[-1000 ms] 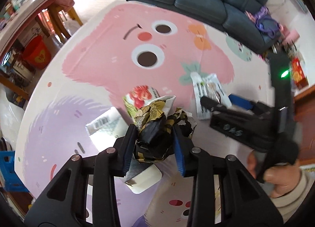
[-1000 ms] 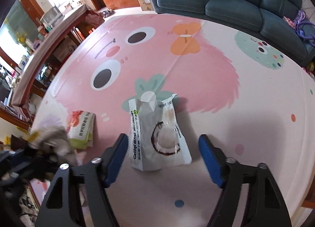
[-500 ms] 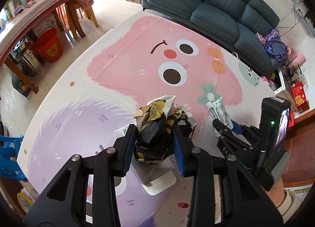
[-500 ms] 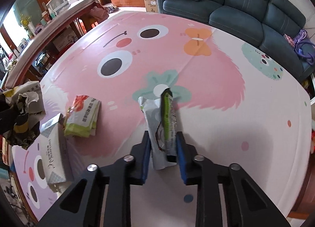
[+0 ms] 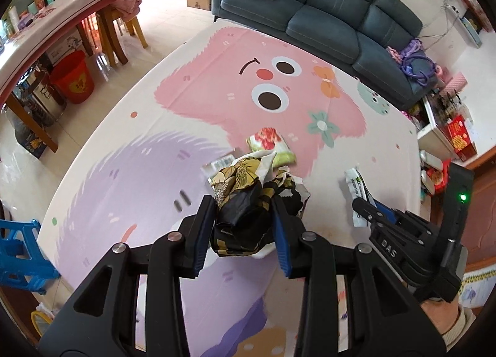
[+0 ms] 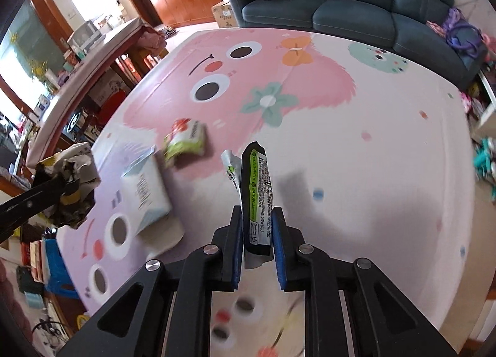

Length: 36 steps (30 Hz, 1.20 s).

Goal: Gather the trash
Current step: 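Carry the wrapper and wet-wipe pack down over the floor bin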

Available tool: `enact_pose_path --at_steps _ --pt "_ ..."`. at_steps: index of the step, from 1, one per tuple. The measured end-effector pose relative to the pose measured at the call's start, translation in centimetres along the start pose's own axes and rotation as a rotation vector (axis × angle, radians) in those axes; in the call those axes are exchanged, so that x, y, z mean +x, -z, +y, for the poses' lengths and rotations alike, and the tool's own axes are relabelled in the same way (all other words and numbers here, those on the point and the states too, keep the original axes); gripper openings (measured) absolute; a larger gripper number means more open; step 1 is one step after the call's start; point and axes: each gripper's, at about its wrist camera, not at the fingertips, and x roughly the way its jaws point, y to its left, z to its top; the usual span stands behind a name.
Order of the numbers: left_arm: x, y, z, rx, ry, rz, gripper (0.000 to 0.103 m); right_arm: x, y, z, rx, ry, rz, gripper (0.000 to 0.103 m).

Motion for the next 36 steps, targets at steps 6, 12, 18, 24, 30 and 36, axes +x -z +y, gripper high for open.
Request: enact_pose_path --at_steps 6,12,18,24,30,36 --pt "-4.8 3.3 1.6 0.069 0.059 -0.014 0.032 -6.6 6.1 2.8 0.094 -0.006 -0.050 0.017" --pt "-11.0 7.6 4.3 0.178 0.116 -0.066 0.032 -12.7 12.1 7.1 0.148 0.004 -0.124 0.017" --pt "-16.3 12.2 8.6 0.256 0.156 -0.099 0.033 -17.4 18.8 12.4 0.200 0.026 -0.176 0.017" --pt "-21.0 16.8 14.3 0.295 0.199 -0.109 0.033 -20.2 26.3 18.2 0.256 0.046 -0.181 0.017" --pt "-23.2 21.0 18.1 0.335 0.228 -0.085 0.033 -21.9 33.1 23.1 0.286 0.057 -0.160 0.017" --pt "-23.3 25.0 19.0 0.378 0.253 -0.012 0.033 -22.6 36.3 23.8 0.302 0.059 -0.123 0.017"
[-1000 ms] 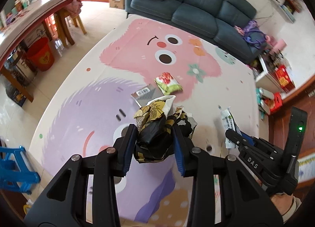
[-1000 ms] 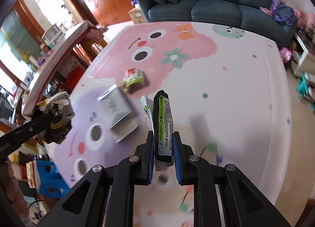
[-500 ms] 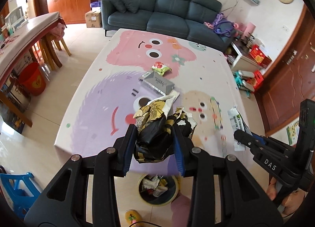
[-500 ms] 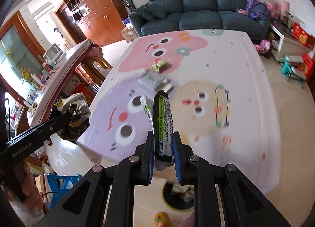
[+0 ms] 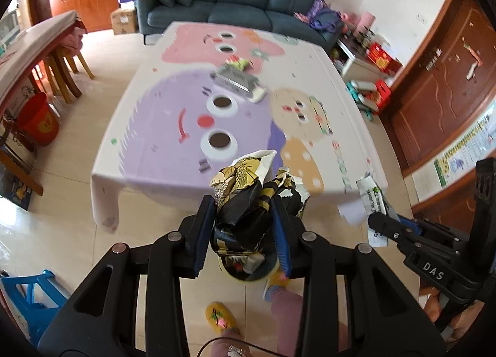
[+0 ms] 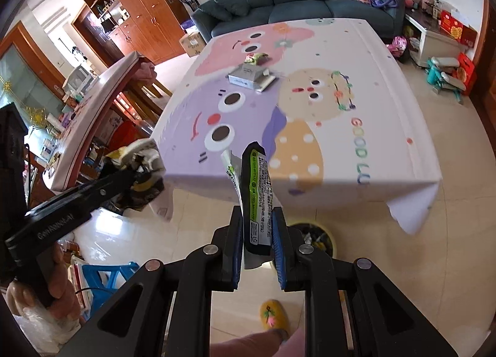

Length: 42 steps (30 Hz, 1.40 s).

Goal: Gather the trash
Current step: 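Carry the wrapper and wet-wipe pack down over the floor bin, then open both tools to drop the wrapper and wipe pack into the bin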

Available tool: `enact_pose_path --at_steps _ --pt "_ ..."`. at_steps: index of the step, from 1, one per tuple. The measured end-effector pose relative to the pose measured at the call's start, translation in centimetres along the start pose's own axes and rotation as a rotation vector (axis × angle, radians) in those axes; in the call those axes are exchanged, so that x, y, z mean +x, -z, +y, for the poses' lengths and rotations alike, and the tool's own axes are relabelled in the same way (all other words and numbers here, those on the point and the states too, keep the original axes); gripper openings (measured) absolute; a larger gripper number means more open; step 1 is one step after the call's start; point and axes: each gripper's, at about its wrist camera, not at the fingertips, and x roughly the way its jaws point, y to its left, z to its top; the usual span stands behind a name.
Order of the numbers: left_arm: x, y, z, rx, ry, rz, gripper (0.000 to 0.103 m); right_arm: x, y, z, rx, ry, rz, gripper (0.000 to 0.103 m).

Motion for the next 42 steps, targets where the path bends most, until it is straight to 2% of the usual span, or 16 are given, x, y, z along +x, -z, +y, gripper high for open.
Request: enact_pose_path --at_steps 5,12,19,22,29,35,40,42 --pt "1.3 2.0 -1.5 0.018 0.031 0.046 0.033 -0.2 1.3 -1.7 0.018 0.011 0.037 0.017" --pt "5.2 4.0 -3.8 0.004 0.026 0.139 0.033 2.5 3.2 -4.7 0.027 -0.009 0.151 0.017" --pt "11.7 8.0 -5.4 -0.014 -0.018 0.252 0.033 10.0 7.4 -8.9 0.079 -0.024 0.316 0.017" --pt "14.9 9.7 -6.1 -0.012 -0.035 0.286 0.033 13.3 8.9 -10.6 0.113 -0.015 0.358 0.017" --pt "22.9 12.1 -6.2 0.002 -0.075 0.327 0.033 20.0 11.1 -14.2 0.214 -0.029 0.380 0.019" --pt "30.0 13.7 -5.6 -0.007 -0.077 0.353 0.034 27.0 12.8 -17.3 0.292 -0.068 0.396 0.022" --pt "35.7 15.5 -4.5 0.015 -0.081 0.371 0.034 32.1 14.3 -18.7 0.330 -0.086 0.385 0.030" --pt "37.9 16.3 -4.0 0.028 -0.085 0.380 0.038 34.5 15.1 -19.2 0.347 -0.094 0.380 0.032"
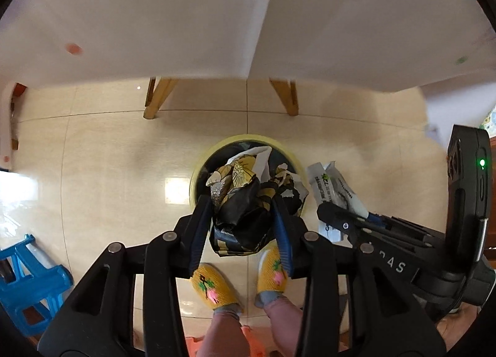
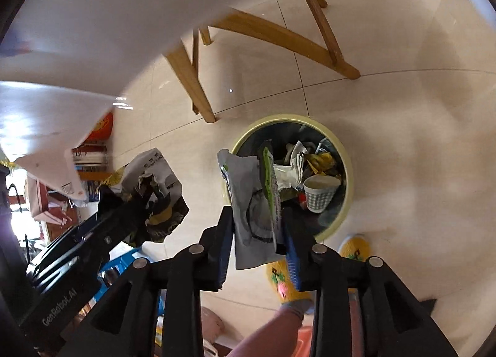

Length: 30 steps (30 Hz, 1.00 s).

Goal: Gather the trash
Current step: 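Open both tools to drop the wrapper and wipe pack into the bin, then raise both tools back over the table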

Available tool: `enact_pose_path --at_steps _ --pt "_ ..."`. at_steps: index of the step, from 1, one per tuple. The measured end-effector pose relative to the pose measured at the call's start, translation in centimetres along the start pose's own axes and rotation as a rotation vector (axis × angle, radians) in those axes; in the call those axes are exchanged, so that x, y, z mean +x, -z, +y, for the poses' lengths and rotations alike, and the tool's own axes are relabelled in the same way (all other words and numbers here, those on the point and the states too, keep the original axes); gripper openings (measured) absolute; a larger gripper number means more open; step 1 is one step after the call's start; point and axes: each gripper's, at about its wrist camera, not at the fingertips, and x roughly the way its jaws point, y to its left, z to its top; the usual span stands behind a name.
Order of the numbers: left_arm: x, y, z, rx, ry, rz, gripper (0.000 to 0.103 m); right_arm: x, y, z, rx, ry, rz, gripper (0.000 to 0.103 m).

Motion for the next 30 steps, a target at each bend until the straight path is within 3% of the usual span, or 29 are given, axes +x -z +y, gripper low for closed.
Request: enact_pose_path --at_steps 4,6,8,14,23,30 --pt "3.7 0.2 0.6 0.017 -0.007 0.017 0.044 4.3 -0.2 -1.4 0.033 -0.010 0.009 0.039" --pt "5.2 0.4 0.8 0.024 -0.010 0.024 0.066 5.9 -0.3 -2.3 0.048 -0.001 0.015 0.045" --pt "6.4 0.7 1.1 0.035 -0.007 0.031 0.074 7.2 -0.3 -3.0 0.071 0.001 0.016 0.049" --pt "7.0 1.7 1.8 0.023 -0.027 0.029 0.074 7.6 -0.1 -2.9 0.046 0.016 -0.021 0.050" --pt "1.0 1.6 1.7 -0.029 -0.032 -0.038 0.074 2.5 0.4 -0.5 0.000 0.011 -0.047 0.050" --pt "-7.3 1.4 1.7 -0.081 -0.026 -0.083 0.074 -5.1 1.4 2.2 -0.055 0.028 -0.049 0.050"
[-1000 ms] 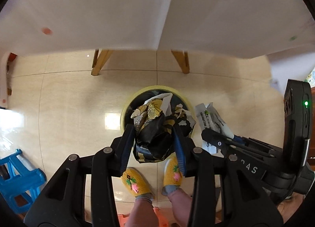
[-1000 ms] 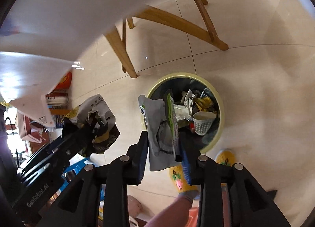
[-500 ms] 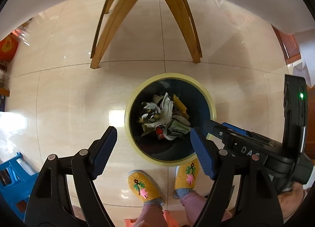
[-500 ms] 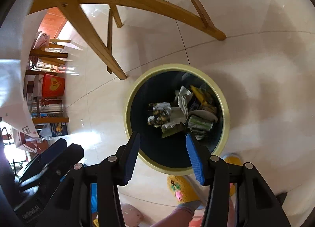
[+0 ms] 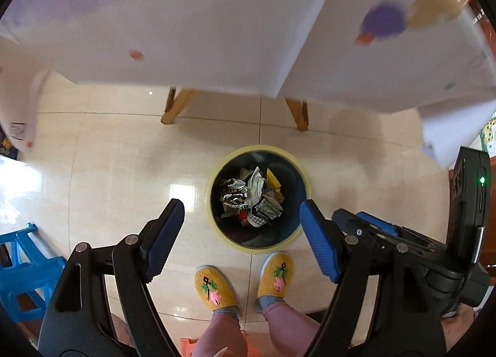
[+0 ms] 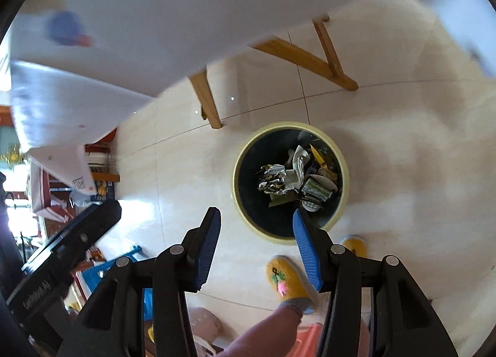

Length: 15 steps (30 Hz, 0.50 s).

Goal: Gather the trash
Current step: 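Raise both tools back over the table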

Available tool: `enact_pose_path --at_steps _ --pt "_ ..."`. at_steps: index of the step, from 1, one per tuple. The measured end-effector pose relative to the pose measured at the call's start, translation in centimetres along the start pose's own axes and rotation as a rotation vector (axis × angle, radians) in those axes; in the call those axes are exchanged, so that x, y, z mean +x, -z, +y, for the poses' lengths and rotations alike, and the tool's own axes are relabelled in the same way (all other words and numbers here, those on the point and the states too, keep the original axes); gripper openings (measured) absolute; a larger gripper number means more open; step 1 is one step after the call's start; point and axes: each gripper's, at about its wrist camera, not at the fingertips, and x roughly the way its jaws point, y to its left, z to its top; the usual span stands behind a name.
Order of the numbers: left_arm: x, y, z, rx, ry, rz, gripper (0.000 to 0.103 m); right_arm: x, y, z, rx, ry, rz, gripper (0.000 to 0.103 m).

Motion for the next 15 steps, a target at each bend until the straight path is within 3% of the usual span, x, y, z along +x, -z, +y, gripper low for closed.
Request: enact_pose_path --at_steps 9,15 --pt "-11.8 -1.7 -0.3 -0.035 0.003 -0.066 0.074 -11.9 -0.1 5.6 -0.120 -0.009 -0.033 0.050" --pt "-19.8 -3.4 -0.8 -0.048 0.021 -0.128 0.077 -19.8 -0.9 10.3 -0.253 -0.026 -0.110 0.060"
